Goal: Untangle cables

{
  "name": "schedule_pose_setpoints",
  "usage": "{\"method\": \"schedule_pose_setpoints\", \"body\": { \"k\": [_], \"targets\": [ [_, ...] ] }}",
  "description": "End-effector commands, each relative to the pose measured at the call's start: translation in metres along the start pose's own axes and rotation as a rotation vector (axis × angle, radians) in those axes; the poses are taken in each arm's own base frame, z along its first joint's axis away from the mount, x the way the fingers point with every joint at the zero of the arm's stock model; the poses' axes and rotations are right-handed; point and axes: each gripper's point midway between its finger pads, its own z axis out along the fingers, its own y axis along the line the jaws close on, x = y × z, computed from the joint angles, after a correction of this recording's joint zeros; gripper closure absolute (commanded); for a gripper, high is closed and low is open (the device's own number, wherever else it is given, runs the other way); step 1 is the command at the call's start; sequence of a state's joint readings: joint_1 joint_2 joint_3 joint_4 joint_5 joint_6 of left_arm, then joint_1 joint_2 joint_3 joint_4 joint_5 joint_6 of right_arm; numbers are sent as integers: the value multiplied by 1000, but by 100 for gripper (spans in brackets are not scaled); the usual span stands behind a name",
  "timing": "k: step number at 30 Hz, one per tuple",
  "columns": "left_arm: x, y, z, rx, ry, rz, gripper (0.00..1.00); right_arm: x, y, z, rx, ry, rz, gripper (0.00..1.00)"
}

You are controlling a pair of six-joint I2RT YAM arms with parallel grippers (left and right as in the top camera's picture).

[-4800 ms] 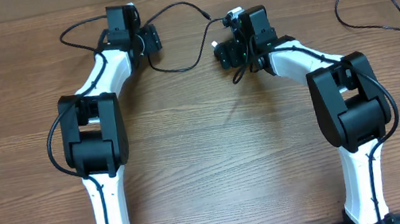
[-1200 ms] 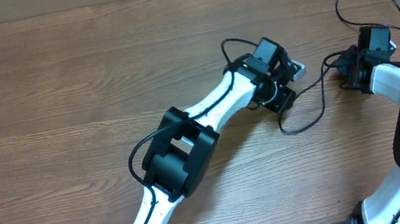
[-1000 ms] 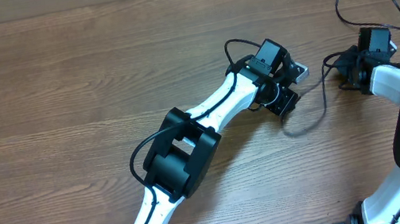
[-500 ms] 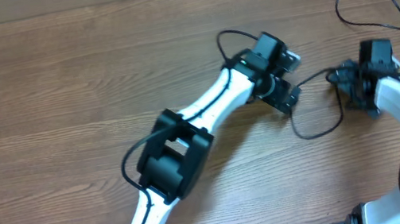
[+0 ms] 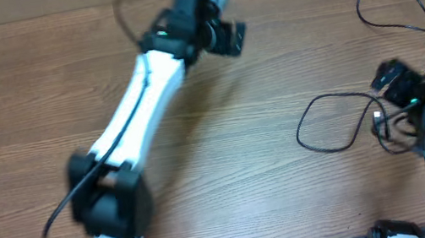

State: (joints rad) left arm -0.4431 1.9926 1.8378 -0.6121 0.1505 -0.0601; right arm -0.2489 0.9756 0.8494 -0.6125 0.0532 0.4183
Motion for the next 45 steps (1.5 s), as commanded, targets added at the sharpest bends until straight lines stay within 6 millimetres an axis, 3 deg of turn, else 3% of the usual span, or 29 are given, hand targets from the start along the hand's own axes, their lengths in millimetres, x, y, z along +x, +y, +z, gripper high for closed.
{"method": "schedule_pose_setpoints", "body": {
  "k": [1,3,6,11,15,20,23,25,28,31,33,38,43,45],
  "targets": [
    [-47,1,-78,-38,-165,7,0,-57,65,-72,-280,-175,-231,0],
    [-58,1,-106,-54,-214,14,1,-69,91,-102,-401,-206,-295,0],
    [-71,4,-153,-116,-286,24,0,-81,109,-133,-479,-230,-320,0],
    [-64,26,-250,-327,-360,-7,0,-76,104,-167,-455,-175,-311,0],
    [-35,44,-335,-508,-400,-41,0,-66,95,-204,-448,-203,-332,0],
    [2,33,-416,-514,-502,-37,0,-47,65,-270,-407,-378,-333,0],
    [40,28,-453,-507,-553,-47,0,-28,48,-297,-392,-438,-328,0],
    [70,27,-465,-498,-590,-64,0,-18,42,-311,-406,-474,-331,0],
    [110,31,-461,-501,-638,-76,0,-12,40,-320,-418,-498,-333,0],
    [155,46,-437,-524,-697,-169,0,-7,49,-323,-476,-478,-351,0],
    [179,56,-411,-527,-738,-231,0,-4,54,-325,-512,-469,-363,0],
    [210,80,-344,-535,-812,-422,0,-1,64,-331,-577,-466,-380,0],
    [258,110,-269,-643,-711,-535,0,6,71,-335,-631,-445,-398,0],
    [270,116,-254,-667,-682,-531,0,6,72,-335,-639,-443,-397,0]
  ]
}}
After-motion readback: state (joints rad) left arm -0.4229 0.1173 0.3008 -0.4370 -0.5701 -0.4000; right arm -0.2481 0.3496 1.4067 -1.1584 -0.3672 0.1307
